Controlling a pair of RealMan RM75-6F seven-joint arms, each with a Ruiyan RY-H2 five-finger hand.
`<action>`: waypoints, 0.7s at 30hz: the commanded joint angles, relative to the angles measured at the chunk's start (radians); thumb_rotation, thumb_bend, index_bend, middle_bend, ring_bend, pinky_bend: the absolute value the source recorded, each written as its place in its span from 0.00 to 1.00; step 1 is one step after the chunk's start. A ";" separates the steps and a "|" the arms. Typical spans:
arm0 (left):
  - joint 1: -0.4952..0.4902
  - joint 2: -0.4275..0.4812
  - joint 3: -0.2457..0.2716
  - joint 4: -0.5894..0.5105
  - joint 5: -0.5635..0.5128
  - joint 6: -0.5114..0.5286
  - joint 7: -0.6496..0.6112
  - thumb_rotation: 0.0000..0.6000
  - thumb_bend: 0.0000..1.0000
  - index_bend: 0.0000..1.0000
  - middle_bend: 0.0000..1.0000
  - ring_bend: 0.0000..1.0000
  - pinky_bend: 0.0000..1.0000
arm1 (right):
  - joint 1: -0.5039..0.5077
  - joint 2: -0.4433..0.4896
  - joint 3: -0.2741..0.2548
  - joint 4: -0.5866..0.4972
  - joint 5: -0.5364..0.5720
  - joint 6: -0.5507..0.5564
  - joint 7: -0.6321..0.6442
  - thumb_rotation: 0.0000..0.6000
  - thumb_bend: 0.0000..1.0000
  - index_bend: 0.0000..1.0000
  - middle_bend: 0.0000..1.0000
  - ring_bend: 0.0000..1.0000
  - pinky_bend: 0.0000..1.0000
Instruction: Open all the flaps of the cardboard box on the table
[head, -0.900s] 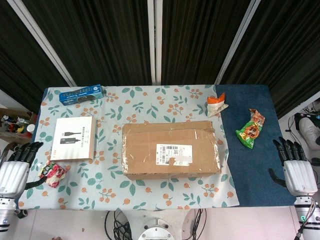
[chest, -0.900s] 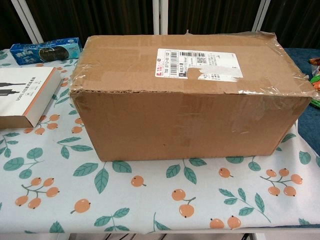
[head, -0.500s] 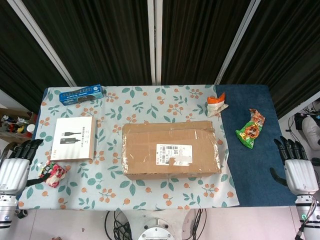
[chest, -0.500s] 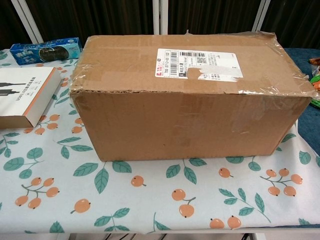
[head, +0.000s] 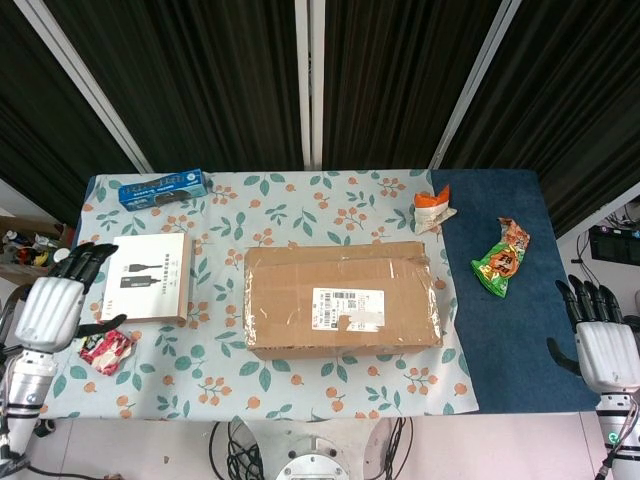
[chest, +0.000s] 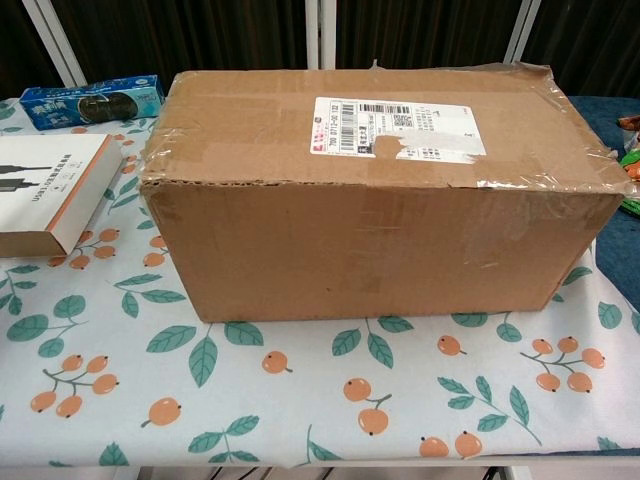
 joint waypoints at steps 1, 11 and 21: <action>-0.162 0.017 -0.096 -0.031 -0.070 -0.179 -0.063 1.00 0.00 0.14 0.15 0.12 0.25 | -0.006 0.005 0.002 -0.010 -0.002 0.013 0.001 1.00 0.24 0.00 0.00 0.00 0.00; -0.374 -0.087 -0.167 -0.021 -0.163 -0.391 -0.166 0.01 0.00 0.31 0.30 0.12 0.18 | -0.024 0.009 0.002 -0.003 -0.014 0.041 0.062 1.00 0.14 0.00 0.00 0.00 0.00; -0.474 -0.180 -0.133 0.029 -0.272 -0.509 -0.114 0.00 0.00 0.32 0.31 0.11 0.17 | -0.037 0.007 0.011 0.018 -0.009 0.065 0.085 1.00 0.12 0.00 0.00 0.00 0.00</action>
